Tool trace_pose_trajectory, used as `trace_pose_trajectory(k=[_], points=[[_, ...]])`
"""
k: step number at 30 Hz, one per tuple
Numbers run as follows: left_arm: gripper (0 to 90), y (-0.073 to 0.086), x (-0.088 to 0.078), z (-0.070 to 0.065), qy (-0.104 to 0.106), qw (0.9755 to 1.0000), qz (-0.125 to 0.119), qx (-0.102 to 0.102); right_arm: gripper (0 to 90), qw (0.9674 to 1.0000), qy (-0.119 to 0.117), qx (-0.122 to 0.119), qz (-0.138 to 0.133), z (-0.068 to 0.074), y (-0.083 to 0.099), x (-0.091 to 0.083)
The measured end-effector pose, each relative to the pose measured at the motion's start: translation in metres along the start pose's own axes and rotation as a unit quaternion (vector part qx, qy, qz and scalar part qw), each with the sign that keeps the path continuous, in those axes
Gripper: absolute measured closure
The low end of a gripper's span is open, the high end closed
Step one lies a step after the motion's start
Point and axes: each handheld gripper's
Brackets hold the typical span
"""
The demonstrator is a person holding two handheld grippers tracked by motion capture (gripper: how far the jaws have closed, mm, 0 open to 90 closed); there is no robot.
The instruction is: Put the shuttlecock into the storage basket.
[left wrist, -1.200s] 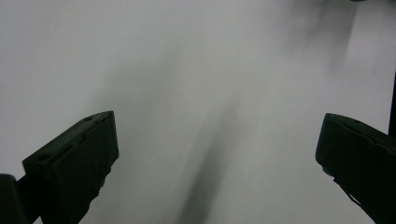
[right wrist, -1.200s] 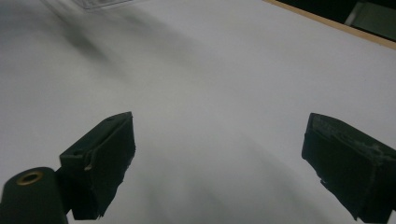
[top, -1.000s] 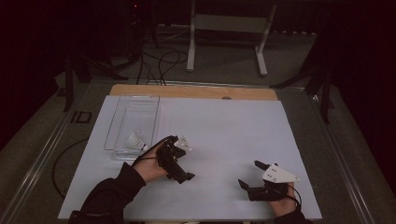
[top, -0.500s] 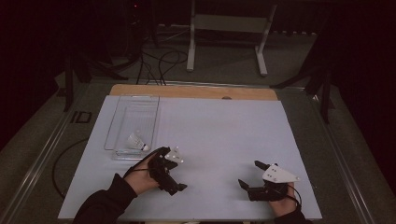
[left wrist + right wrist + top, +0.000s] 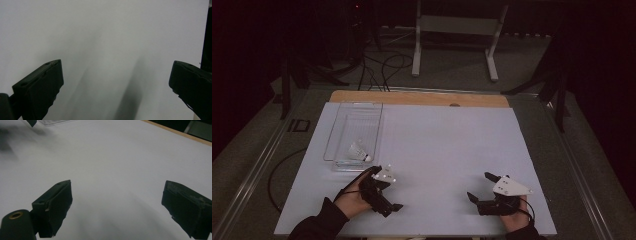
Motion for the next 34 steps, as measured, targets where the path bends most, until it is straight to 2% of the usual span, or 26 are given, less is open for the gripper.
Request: trace_pose_trajectory(k=[4, 5, 9, 11, 12, 13, 15, 18, 19, 23, 30, 34], points=[[0.2, 0.011, -0.001, 0.000, -0.002, 1.0000, -0.006, 0.000, 9.5, 1.0000, -0.001, 0.001, 0.001, 0.000, 0.000, 0.001], [0.2, 0.015, 0.000, -0.001, -0.005, 0.9999, -0.006, -0.007, 9.4, 1.0000, -0.001, 0.001, 0.002, 0.000, 0.000, 0.001], [0.2, 0.023, -0.002, -0.001, -0.013, 0.9997, -0.017, -0.012, 9.4, 1.0000, 0.000, 0.001, 0.001, 0.000, 0.000, 0.000], [0.2, 0.028, -0.003, -0.003, -0.025, 0.9992, -0.028, -0.015, 9.5, 1.0000, 0.000, 0.002, 0.002, 0.000, 0.000, 0.000], [0.2, 0.030, -0.003, -0.003, -0.027, 0.9992, -0.025, -0.013, 9.5, 1.0000, 0.000, 0.002, 0.002, 0.000, 0.000, 0.000], [0.2, 0.032, -0.004, -0.004, -0.038, 0.9988, -0.026, -0.018, 9.5, 1.0000, -0.001, 0.002, 0.002, 0.000, 0.000, 0.000], [0.2, 0.036, -0.004, -0.005, -0.041, 0.9982, -0.037, -0.024, 9.5, 1.0000, -0.002, 0.001, 0.002, 0.000, 0.000, 0.001], [0.2, 0.038, -0.005, -0.004, -0.041, 0.9976, -0.046, -0.031, 9.5, 1.0000, -0.002, 0.000, 0.002, 0.000, 0.000, 0.000], [0.2, 0.041, -0.007, -0.004, -0.035, 0.9974, -0.050, -0.036, 9.5, 1.0000, -0.002, 0.000, 0.001, 0.000, 0.000, 0.000], [0.2, 0.045, -0.011, -0.004, -0.037, 0.9976, -0.051, -0.031, 9.5, 1.0000, -0.001, 0.001, 0.001, 0.000, 0.000, -0.001], [0.2, 0.048, -0.014, -0.001, -0.037, 0.9965, -0.062, -0.041, 9.5, 1.0000, -0.003, -0.003, 0.001, 0.000, 0.000, 0.000], [0.2, 0.048, -0.013, -0.003, -0.037, 0.9969, -0.061, -0.033, 9.5, 1.0000, -0.003, -0.002, 0.002, 0.000, 0.000, 0.000]])
Point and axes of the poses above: each handheld gripper's, and its own axes: x roughly forward along the jaws, y roughly out of its underside, z roughly to its left, and after that the axes turned 3 degrees about -z, right-handed
